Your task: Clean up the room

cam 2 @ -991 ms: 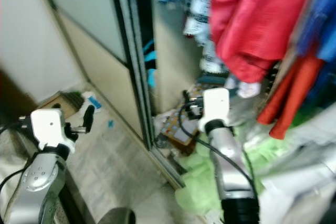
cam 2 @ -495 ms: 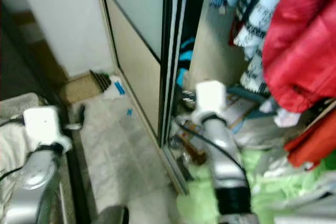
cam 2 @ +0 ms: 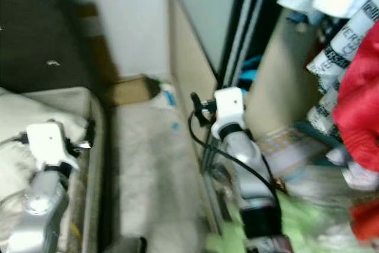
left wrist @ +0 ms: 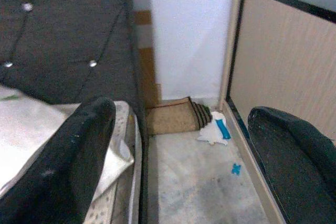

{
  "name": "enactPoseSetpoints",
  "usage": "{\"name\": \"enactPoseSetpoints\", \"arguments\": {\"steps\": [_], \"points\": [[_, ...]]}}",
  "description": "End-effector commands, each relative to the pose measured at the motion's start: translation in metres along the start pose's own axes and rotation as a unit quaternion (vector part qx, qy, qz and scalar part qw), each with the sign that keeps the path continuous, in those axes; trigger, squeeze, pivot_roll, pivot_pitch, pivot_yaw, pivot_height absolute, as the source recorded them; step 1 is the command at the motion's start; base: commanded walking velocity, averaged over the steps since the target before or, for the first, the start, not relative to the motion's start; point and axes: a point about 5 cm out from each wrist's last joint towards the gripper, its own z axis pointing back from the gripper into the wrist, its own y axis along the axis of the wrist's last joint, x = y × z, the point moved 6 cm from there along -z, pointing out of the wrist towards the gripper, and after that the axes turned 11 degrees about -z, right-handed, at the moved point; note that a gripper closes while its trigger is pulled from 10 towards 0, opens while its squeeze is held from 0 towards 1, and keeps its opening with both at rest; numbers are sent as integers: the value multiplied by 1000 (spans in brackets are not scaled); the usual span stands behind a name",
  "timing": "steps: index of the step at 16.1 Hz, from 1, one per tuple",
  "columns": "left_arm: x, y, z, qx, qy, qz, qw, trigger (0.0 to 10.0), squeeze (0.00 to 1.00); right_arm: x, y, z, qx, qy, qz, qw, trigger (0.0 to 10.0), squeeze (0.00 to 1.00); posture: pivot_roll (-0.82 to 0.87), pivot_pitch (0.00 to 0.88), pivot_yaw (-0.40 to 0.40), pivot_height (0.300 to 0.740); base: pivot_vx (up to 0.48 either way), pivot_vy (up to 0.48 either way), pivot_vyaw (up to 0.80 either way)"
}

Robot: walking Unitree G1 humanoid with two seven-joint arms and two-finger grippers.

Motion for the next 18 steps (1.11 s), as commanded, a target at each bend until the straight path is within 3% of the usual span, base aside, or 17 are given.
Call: {"name": "enactPoseSetpoints", "arguments": {"steps": [1,3,9,12,15,18], "points": [[-1,1,-1,1,1,-1,1000,10000,0,1,4,-3,7,-1,0,1000,10000,0,41,0,-60,740,0,0,800],[-1,3,-2,3,10,-13,1000,10000,0,2,7,-6,11,0,2,1000,10000,0,39,0,-58,740,0,0,800],[0,3,-3,6,-3,1,1000,10000,0,2,8,-8,12,4,5,1000,10000,0,40,0,-60,740,0,0,800],[-7,1,-2,-8,36,-11,999,10000,0,0,8,-10,13,12,7,1000,10000,0,47,0,-67,740,0,0,800],[1,4,-1,12,-2,14,1000,10000,0,-1,9,-13,15,16,9,1000,10000,0,50,0,-71,740,0,0,800],[-5,2,-1,7,23,10,1000,10000,0,-4,10,-15,17,25,10,999,10000,0,55,0,-76,740,0,0,800]]}}
